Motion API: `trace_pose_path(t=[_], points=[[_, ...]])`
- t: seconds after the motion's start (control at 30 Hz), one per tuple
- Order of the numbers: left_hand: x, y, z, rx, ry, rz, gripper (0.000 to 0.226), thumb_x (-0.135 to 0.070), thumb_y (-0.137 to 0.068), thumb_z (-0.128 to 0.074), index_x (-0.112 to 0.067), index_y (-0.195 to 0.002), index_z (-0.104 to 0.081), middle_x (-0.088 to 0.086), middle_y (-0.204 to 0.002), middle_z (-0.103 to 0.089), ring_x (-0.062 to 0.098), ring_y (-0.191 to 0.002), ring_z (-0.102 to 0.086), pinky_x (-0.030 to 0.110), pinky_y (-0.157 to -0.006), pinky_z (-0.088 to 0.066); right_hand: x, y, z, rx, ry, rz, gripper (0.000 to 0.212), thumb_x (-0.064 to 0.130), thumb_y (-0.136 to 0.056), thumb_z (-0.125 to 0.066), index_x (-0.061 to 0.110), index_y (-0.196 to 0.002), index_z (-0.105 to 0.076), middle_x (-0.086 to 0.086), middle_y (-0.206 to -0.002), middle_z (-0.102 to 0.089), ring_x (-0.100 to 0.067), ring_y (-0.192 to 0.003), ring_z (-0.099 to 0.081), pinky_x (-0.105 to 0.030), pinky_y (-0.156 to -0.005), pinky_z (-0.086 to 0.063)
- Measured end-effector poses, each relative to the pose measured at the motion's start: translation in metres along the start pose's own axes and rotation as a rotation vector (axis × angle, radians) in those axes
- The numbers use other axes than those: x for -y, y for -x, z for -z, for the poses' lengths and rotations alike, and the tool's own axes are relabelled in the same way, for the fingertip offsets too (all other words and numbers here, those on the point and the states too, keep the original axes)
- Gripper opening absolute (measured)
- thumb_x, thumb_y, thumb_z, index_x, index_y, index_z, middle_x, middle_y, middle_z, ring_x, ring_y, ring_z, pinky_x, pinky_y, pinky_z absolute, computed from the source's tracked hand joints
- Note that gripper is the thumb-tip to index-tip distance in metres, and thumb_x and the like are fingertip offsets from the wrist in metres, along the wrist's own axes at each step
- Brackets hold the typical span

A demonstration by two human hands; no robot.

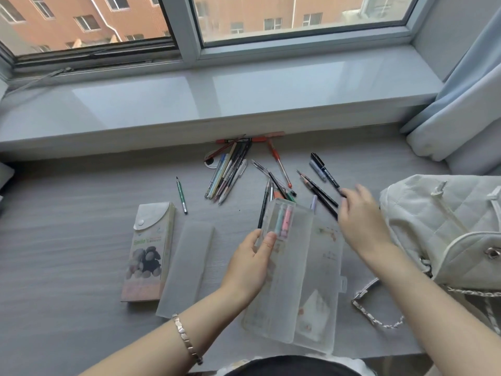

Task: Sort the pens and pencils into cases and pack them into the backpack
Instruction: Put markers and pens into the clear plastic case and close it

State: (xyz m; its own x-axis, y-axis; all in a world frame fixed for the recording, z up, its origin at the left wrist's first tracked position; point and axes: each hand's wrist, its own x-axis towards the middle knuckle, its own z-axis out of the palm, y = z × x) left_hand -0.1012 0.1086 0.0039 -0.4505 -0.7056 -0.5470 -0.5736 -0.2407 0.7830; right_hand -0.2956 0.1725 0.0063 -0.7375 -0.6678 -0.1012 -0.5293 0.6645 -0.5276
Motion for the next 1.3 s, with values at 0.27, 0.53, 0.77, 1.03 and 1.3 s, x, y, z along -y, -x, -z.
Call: trace_pose_path(t=[0.27, 0.53, 0.77, 1.03, 1.3], points=[[-0.007, -0.011, 0.0, -0.041, -0.001, 0.019, 0.06, -0.058, -0.084, -0.046, -0.018, -0.129, -0.048, 0.028, -0.126, -0.052, 0.046, -0.114, -0.051, 0.057, -0.097, -0.041, -0.028, -0.044, -0.036, 0.304, 0.592, -0.393, 0.047, 0.0, -0.089, -0.038, -0.001, -0.135, -0.028, -0.042, -0.142, -0.012, -0.052, -0.129, -0.026, -0.052, -0.104, -0.033], [0.006, -0.011, 0.009, -0.113, 0.017, 0.067, 0.058, -0.053, -0.086, -0.046, -0.018, -0.132, -0.047, 0.023, -0.13, -0.053, 0.04, -0.119, -0.051, 0.054, -0.1, -0.04, -0.048, -0.035, -0.033, 0.148, 0.584, -0.128, 0.033, -0.008, -0.082, -0.043, 0.001, -0.114, -0.047, -0.022, -0.122, -0.039, -0.039, -0.105, -0.048, -0.042, -0.087, -0.043], [0.008, -0.008, 0.008, -0.109, -0.037, 0.055, 0.056, -0.053, -0.087, -0.046, -0.02, -0.132, -0.047, 0.007, -0.13, -0.057, 0.025, -0.117, -0.054, 0.039, -0.103, -0.04, 0.006, -0.025, 0.003, -0.05, -0.321, 0.051, 0.052, -0.006, -0.08, -0.051, 0.016, -0.127, -0.053, -0.006, -0.092, -0.057, -0.024, -0.084, -0.056, -0.023, -0.076, -0.043], [0.002, 0.0, 0.003, -0.087, 0.008, -0.003, 0.059, -0.059, -0.082, -0.049, -0.026, -0.132, -0.048, 0.008, -0.122, -0.062, 0.025, -0.113, -0.057, 0.044, -0.099, -0.044, 0.073, 0.025, -0.02, 0.135, -0.596, 0.303, 0.028, 0.01, -0.086, -0.061, 0.012, -0.114, -0.062, -0.004, -0.089, -0.065, -0.012, -0.076, -0.061, -0.015, -0.07, -0.051], [0.0, 0.002, 0.009, -0.044, 0.045, -0.035, 0.069, -0.07, -0.075, -0.047, -0.027, -0.129, -0.05, 0.022, -0.112, -0.063, 0.04, -0.106, -0.059, 0.05, -0.089, -0.047, 0.059, 0.036, -0.032, -0.107, -0.318, 0.559, 0.049, 0.017, -0.069, -0.076, 0.001, -0.113, -0.061, -0.006, -0.092, -0.068, -0.014, -0.091, -0.049, -0.011, -0.088, -0.036]])
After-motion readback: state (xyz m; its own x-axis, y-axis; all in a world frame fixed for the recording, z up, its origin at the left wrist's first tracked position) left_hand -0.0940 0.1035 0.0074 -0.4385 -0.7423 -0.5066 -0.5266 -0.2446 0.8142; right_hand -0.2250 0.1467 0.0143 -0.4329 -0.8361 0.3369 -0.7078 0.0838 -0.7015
